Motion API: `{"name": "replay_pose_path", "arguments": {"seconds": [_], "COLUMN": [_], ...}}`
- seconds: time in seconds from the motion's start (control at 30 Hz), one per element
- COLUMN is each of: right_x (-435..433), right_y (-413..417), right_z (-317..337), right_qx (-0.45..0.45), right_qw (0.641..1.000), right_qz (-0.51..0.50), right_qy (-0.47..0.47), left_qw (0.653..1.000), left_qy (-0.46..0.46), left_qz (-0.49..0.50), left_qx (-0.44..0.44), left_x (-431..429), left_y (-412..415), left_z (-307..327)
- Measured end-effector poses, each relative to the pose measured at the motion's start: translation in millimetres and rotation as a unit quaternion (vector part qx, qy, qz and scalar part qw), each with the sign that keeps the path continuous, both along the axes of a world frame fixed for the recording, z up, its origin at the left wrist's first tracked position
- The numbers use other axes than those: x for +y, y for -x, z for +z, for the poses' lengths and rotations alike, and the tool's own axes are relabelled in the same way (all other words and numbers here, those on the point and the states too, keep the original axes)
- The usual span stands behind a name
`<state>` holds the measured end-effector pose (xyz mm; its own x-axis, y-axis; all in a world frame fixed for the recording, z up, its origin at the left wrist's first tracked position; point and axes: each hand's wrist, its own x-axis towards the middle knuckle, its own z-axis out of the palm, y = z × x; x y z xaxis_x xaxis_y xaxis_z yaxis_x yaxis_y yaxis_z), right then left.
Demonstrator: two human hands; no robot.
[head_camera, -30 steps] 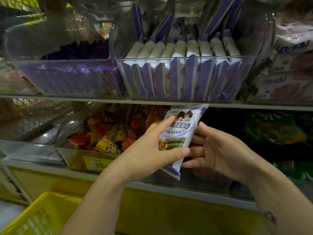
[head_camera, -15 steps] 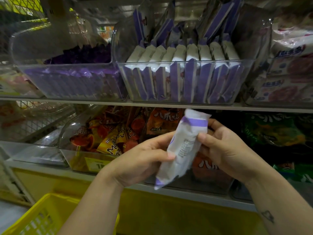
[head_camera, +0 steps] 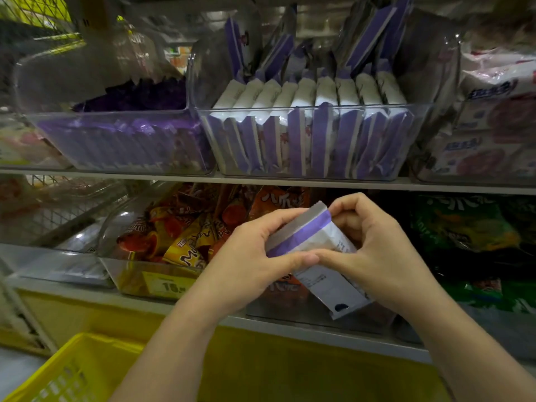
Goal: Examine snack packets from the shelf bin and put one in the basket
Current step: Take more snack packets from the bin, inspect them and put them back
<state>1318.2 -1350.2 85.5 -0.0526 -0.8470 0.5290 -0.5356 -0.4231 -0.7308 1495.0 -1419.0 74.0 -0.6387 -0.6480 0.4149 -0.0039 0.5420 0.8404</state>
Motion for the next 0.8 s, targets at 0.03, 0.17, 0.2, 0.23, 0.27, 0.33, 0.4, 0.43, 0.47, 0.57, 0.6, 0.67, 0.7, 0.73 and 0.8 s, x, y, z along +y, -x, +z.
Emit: {"name": "replay_pose_path", "arguments": {"seconds": [0.03,0.17,0.2,0.23,0.27,0.33,0.4,0.43,0.47,0.57,0.6,0.67,0.7,0.73,0.8], "right_x": [0,-1,-1,0,0,1,0,0,-1,-1,-1,0,0,0,-1], "right_y": [-1,-1,-1,-1,-2,-5,-8,-9,-9,-5,-1,9,15,19,25], "right_z": [0,-1,-1,-1,-1,-2,-4,-5,-5,-4,-3,-1,0,1,2], "right_qx": [0.004,0.021,0.025,0.030,0.038,0.061,0.076,0.077,0.079,0.091,0.094,0.099,0.102,0.101,0.083], "right_qw": [1.000,0.999,0.999,0.998,0.998,0.997,0.997,0.997,0.997,0.996,0.996,0.995,0.994,0.994,0.996], "right_qz": [0.005,0.028,0.033,0.036,0.038,0.037,0.030,0.026,0.021,0.010,0.004,-0.012,-0.021,-0.028,-0.027], "right_qy": [-0.001,-0.026,-0.030,-0.032,-0.033,-0.029,-0.018,-0.014,-0.012,-0.008,-0.010,-0.015,-0.018,-0.023,-0.032], "left_qw": [1.000,0.999,0.999,0.999,0.999,0.999,0.999,0.999,0.999,1.000,1.000,0.998,0.996,0.993,0.985], "left_qy": [-0.001,0.007,0.006,0.002,-0.003,0.006,0.033,0.037,0.036,0.015,0.004,-0.013,-0.024,-0.040,-0.076], "left_qz": [0.000,0.004,0.001,-0.001,-0.004,0.002,0.015,0.019,0.020,0.012,0.014,0.027,0.034,0.037,0.027], "left_qx": [-0.004,-0.035,-0.039,-0.043,-0.044,-0.046,-0.040,-0.032,-0.026,-0.007,0.008,0.052,0.079,0.108,0.154], "left_x": [-1,-6,-6,-5,-5,-4,-2,-2,-3,-7,-9,-15,-17,-19,-22], "left_y": [-1,-8,-9,-10,-9,-8,-5,-4,-4,-9,-12,-19,-23,-27,-33], "left_z": [1,1,1,1,1,0,-1,-2,-2,-2,-1,0,0,1,0]}}
